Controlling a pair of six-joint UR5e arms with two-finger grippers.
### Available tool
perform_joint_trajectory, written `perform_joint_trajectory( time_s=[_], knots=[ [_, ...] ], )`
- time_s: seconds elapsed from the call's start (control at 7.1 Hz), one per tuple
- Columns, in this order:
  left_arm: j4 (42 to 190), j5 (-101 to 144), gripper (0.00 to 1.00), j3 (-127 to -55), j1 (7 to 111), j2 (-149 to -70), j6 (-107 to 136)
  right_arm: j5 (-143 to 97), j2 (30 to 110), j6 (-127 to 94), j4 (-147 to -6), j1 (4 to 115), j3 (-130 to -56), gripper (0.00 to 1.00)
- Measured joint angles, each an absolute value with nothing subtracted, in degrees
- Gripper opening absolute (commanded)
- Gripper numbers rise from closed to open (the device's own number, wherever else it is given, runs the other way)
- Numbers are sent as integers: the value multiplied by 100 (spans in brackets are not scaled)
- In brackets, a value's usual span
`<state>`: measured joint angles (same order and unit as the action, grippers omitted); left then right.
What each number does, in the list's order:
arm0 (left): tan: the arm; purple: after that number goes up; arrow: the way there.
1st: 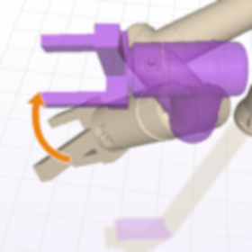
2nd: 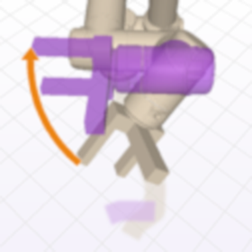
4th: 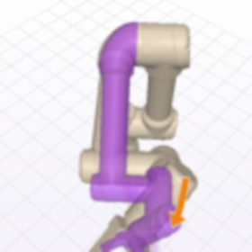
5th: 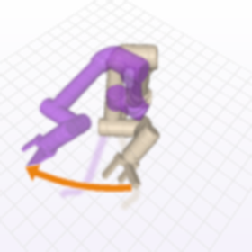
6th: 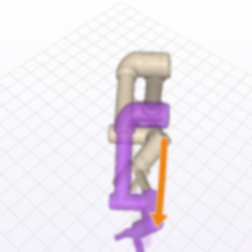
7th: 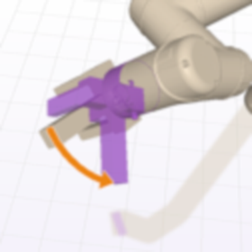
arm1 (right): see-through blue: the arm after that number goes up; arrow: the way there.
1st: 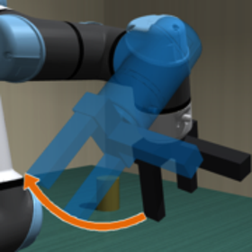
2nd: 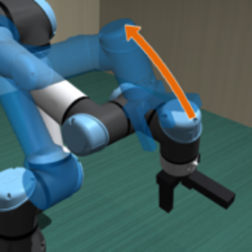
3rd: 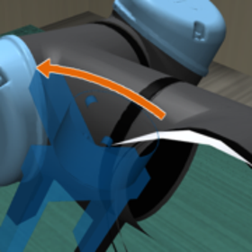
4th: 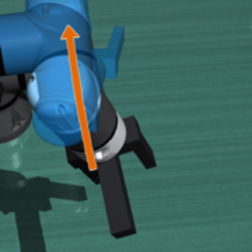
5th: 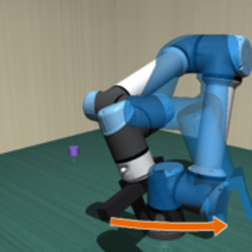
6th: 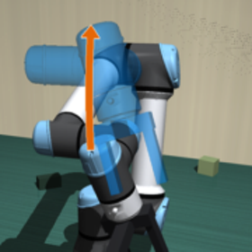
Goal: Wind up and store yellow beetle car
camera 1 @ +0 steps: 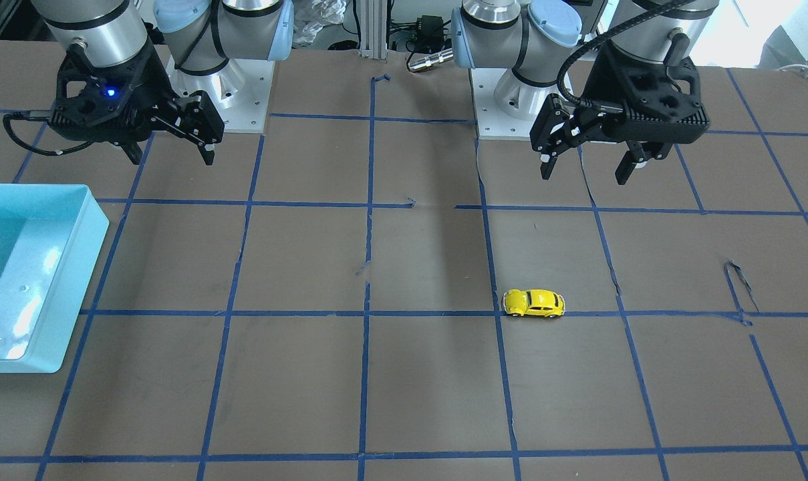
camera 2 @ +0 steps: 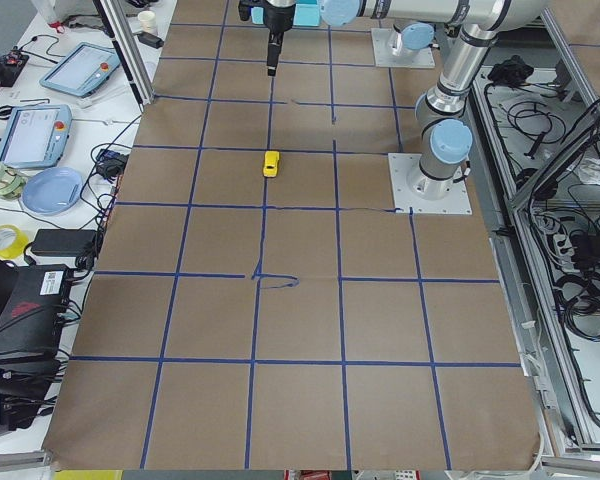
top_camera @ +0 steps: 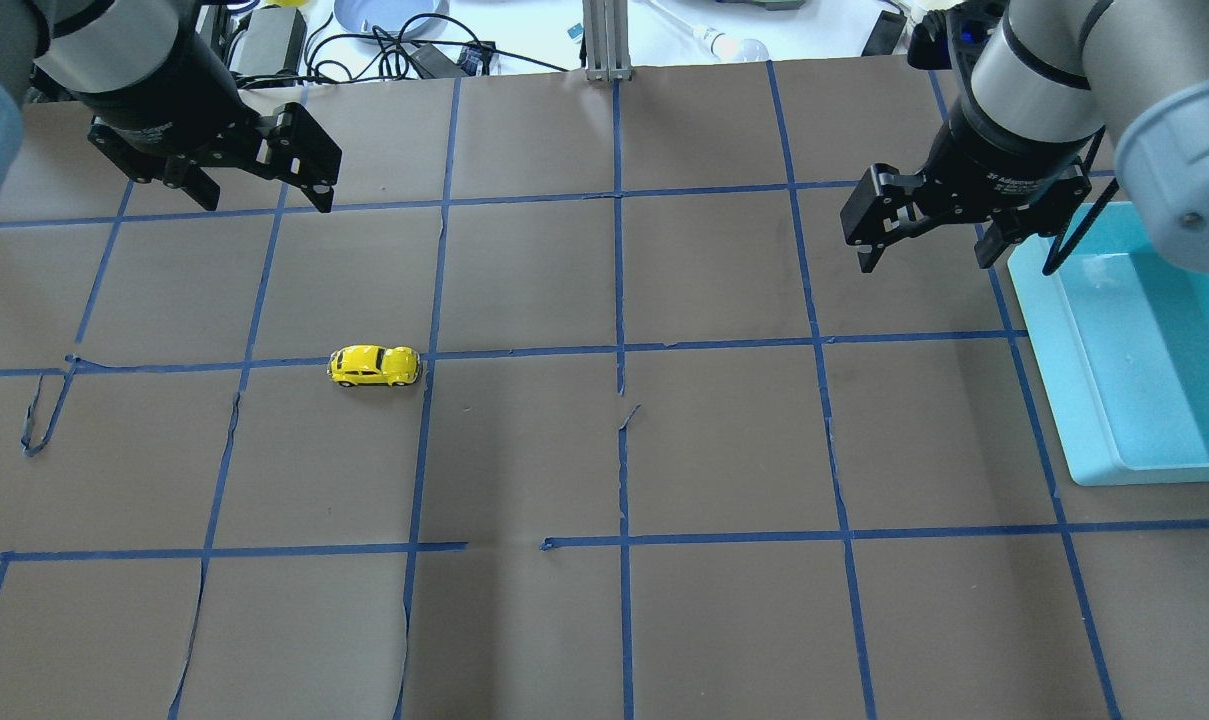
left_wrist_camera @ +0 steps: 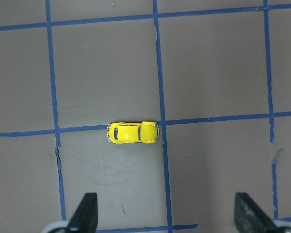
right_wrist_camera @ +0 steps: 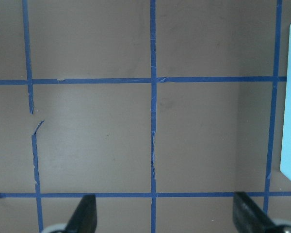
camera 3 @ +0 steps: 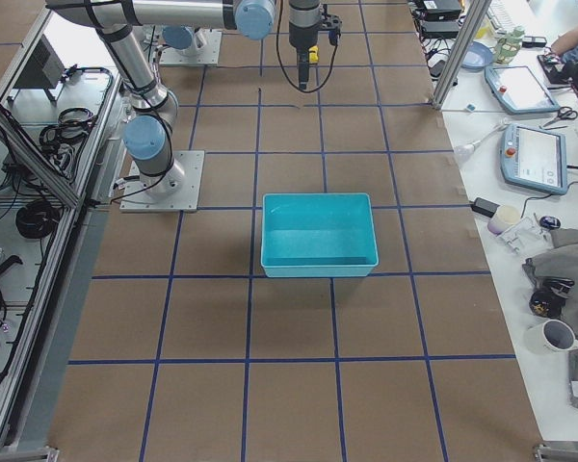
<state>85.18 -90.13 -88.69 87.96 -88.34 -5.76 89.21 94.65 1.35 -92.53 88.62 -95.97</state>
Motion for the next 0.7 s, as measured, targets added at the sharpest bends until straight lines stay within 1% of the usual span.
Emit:
perform_joint_trajectory(
  time_s=[0.7],
  knots=[
    [8516,-9017,99,-8858,8790,-8846,-580,8902,9466,138,-9283,8868,-9591,100]
  ],
)
